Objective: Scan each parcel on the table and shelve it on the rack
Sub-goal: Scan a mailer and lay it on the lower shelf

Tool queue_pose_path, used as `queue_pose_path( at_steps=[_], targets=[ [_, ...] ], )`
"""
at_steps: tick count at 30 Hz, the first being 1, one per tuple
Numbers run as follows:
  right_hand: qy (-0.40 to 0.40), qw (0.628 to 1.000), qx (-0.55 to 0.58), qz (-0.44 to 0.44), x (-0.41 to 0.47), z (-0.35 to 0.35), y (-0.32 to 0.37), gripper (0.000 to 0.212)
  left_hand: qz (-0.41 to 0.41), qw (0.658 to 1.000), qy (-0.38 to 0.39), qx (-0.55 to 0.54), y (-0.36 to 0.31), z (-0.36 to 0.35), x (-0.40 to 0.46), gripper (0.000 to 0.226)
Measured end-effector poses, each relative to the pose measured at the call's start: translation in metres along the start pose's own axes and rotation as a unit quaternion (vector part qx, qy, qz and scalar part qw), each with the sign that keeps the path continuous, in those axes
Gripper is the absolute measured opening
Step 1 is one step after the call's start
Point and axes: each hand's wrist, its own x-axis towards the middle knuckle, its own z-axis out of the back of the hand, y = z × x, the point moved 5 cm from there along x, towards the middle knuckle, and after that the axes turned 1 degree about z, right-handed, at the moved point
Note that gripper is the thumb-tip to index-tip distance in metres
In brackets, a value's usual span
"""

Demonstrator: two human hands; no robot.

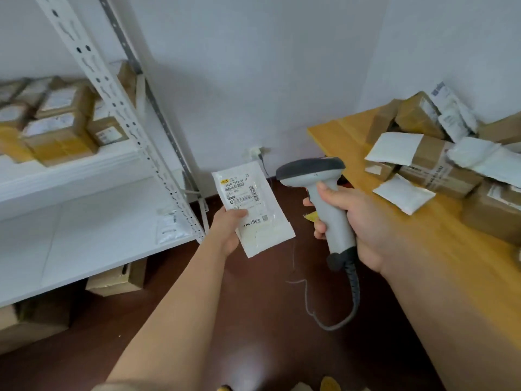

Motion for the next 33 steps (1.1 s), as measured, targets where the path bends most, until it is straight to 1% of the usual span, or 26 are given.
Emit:
queue_pose_path(
  at_steps=[2, 5, 9, 12, 14, 16, 20, 23, 25, 27, 30, 33],
  targets=[
    [0.016, 1.000, -0.013, -0.007, 0.005, -0.037, -0.008, 0.036, -0.004, 0.998, -0.040, -0.038, -0.010, 0.047, -0.004, 0.047],
    [0.030, 0.999, -0.027, -0.012, 0.016, -0.100, -0.023, 0.034, -0.006, 0.994, -0.077, -0.080, -0.026, 0.118, -0.013, 0.053],
    [0.067, 0.996, -0.045, -0.042, 0.031, -0.209, -0.060, 0.020, -0.002, 0.988, -0.139, -0.062, -0.054, 0.241, -0.026, 0.045],
    [0.099, 0.991, -0.051, -0.075, 0.039, -0.284, -0.087, 0.012, 0.033, 0.968, -0.240, -0.058, -0.067, 0.348, -0.031, 0.036],
    [0.104, 0.989, -0.050, -0.096, 0.043, -0.316, -0.100, 0.012, 0.064, 0.961, -0.265, -0.052, -0.071, 0.400, -0.030, 0.037],
    [0.092, 0.988, -0.046, -0.114, 0.051, -0.335, -0.111, 0.014, 0.075, 0.958, -0.272, -0.059, -0.071, 0.434, -0.019, 0.041],
    [0.055, 0.988, -0.065, -0.131, 0.078, -0.356, -0.125, 0.010, 0.074, 0.954, -0.277, -0.090, -0.068, 0.462, 0.015, 0.045],
    [0.044, 0.986, -0.084, -0.136, 0.107, -0.372, -0.135, 0.007, 0.074, 0.957, -0.276, -0.058, -0.073, 0.468, 0.044, 0.034],
    [0.041, 0.985, -0.088, -0.144, 0.129, -0.382, -0.145, 0.008, 0.087, 0.959, -0.268, -0.018, -0.078, 0.471, 0.061, 0.029],
    [0.038, 0.983, -0.091, -0.155, 0.153, -0.392, -0.156, 0.012, 0.095, 0.957, -0.273, -0.015, -0.082, 0.481, 0.082, 0.032],
    [0.050, 0.978, -0.116, -0.167, 0.196, -0.409, -0.171, 0.018, 0.094, 0.952, -0.291, 0.013, -0.092, 0.499, 0.115, 0.029],
    [0.053, 0.975, -0.134, -0.170, 0.234, -0.421, -0.182, 0.018, 0.108, 0.944, -0.313, 0.010, -0.096, 0.516, 0.150, 0.037]
  ],
)
